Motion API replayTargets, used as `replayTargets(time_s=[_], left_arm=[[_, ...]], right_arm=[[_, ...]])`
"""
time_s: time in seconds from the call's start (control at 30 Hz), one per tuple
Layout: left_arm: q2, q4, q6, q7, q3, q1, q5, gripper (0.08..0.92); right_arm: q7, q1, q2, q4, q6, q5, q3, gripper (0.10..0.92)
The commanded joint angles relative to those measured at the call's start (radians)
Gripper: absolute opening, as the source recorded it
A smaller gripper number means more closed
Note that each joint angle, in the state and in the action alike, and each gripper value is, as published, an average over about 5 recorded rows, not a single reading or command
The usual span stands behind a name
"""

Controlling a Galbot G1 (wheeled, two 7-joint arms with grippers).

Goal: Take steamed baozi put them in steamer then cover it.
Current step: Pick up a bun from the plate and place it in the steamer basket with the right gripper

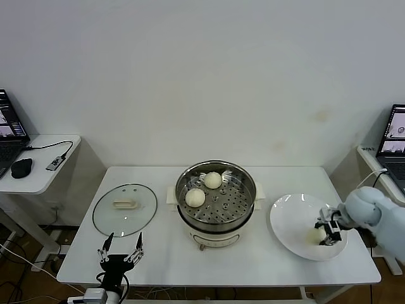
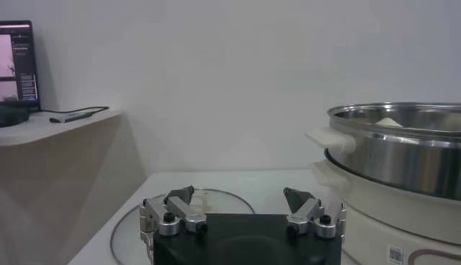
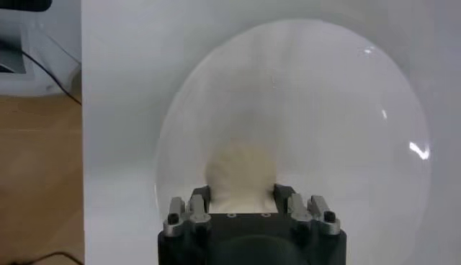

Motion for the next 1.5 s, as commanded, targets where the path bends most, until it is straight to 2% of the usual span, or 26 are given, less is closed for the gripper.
replayTargets(time_s=[0.03,0.27,0.53,0.7,0.93,1.13,1.5], left_arm=[[0.002,0.001,0.000,0.000,0.002,-0.002,0.000,0.823],[0.007,-0.001,0.001,0.001,0.009,-0.008,-0.002,0.823],[0.012,-0.001,0.000,0.001,0.010,-0.008,-0.005,0.823],[0.015,-0.005,0.000,0.001,0.003,-0.006,-0.010,0.823],[0.016,-0.002,-0.002,0.003,-0.011,-0.002,-0.019,0.823],[0.012,-0.001,-0.002,0.003,-0.025,-0.005,-0.025,0.823],[-0.001,-0.004,-0.002,0.002,-0.037,-0.007,-0.028,0.823]], right_arm=[[-0.037,0.240,-0.040,0.011,-0.016,0.119,-0.089,0.559],[-0.055,0.622,-0.026,0.015,-0.037,0.263,-0.345,0.560],[-0.003,0.953,0.116,0.022,-0.059,0.401,-0.595,0.560],[0.046,1.033,0.252,0.033,-0.051,0.467,-0.695,0.567],[0.107,0.994,0.408,0.028,0.024,0.553,-0.739,0.569],[0.063,0.961,0.510,0.007,0.132,0.521,-0.786,0.568],[0.040,0.865,0.646,-0.054,0.322,0.318,-0.839,0.568]])
